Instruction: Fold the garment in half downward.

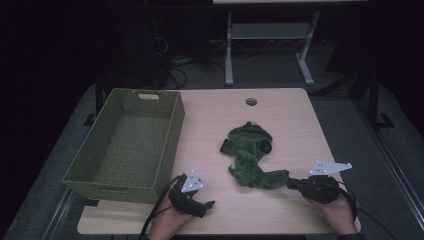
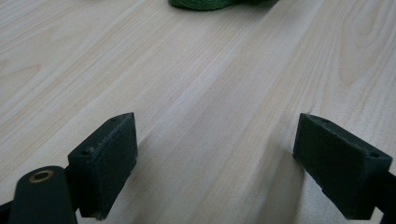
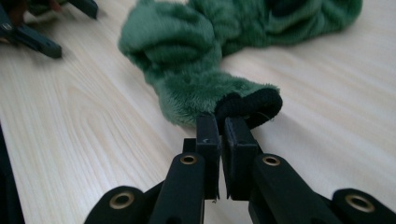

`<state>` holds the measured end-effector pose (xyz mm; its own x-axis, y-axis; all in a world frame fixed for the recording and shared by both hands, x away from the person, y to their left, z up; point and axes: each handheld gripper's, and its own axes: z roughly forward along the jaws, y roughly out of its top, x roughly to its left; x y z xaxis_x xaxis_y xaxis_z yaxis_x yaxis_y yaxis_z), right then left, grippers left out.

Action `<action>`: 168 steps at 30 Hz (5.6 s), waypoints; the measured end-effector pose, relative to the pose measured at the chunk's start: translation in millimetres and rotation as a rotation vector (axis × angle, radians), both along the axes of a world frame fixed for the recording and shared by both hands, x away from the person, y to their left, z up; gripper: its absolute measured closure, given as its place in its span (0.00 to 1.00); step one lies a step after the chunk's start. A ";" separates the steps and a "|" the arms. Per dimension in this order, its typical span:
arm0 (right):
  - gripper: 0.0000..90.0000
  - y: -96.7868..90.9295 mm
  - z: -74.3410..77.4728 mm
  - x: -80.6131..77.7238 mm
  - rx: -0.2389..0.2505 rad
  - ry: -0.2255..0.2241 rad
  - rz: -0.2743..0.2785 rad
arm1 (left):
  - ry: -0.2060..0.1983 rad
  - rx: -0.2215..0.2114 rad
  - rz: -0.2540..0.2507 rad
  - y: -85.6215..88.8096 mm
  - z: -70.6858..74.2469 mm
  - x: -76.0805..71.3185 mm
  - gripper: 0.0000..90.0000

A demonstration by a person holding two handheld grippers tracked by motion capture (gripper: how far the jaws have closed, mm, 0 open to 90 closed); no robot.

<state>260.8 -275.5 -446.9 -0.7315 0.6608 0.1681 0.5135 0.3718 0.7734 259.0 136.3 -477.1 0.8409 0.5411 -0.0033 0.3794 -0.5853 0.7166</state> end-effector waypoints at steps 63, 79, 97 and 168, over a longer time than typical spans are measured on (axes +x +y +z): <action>0.91 95.2 30.7 56.8 0.042 -0.129 0.191 | -0.002 -0.004 0.000 -0.5 -0.2 0.4 0.14; 1.00 114.2 -5.8 82.4 -0.048 0.024 0.162 | -0.001 -0.001 -0.001 -0.5 -0.2 0.3 0.14; 1.00 120.1 -16.8 78.9 -0.083 0.126 0.273 | 0.000 -0.001 0.000 -1.0 -0.1 0.4 0.14; 0.64 50.6 12.6 173.7 -0.041 0.005 -0.102 | 0.005 -0.097 0.010 -74.4 36.9 198.8 0.57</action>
